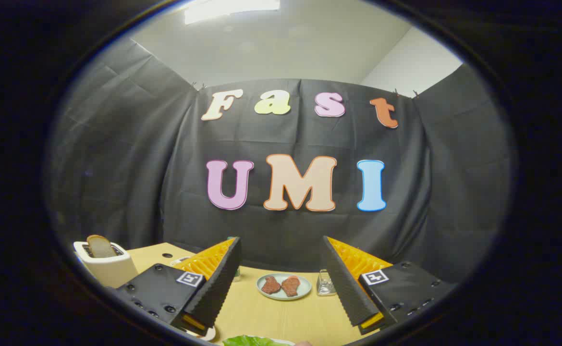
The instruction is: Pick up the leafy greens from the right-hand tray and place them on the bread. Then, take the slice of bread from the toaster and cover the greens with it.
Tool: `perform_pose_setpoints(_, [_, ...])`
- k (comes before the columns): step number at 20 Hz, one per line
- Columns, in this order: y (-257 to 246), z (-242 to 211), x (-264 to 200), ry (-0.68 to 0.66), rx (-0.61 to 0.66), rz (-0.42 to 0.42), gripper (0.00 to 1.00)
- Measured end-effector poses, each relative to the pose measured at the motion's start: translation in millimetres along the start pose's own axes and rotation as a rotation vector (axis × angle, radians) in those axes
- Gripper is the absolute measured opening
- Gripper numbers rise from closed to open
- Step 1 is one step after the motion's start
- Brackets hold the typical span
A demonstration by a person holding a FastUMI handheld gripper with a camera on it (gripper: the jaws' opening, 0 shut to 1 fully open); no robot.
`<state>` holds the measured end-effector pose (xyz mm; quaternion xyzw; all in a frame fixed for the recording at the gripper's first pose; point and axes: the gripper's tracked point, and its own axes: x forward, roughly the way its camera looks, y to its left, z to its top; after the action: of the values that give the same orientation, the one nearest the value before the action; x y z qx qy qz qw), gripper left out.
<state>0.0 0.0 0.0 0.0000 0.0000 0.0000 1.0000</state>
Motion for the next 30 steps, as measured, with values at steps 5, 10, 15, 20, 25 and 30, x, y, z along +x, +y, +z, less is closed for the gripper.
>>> perform_pose_setpoints(5, [-12, -8, 0, 0.022, 0.031, -0.019, 1.0])
perform_pose_setpoints(10, [-24, -7, -1, 0.01, 0.034, -0.033, 1.0])
perform_pose_setpoints(15, [-30, -11, -3, 0.019, 0.04, -0.033, 1.0])
perform_pose_setpoints(20, [-40, -7, -5, 0.008, 0.042, -0.042, 1.0])
perform_pose_setpoints(25, [-47, -5, -5, -0.002, 0.055, -0.051, 1.0])
perform_pose_setpoints(30, [-48, -9, -6, 0.017, 0.053, -0.023, 1.0])
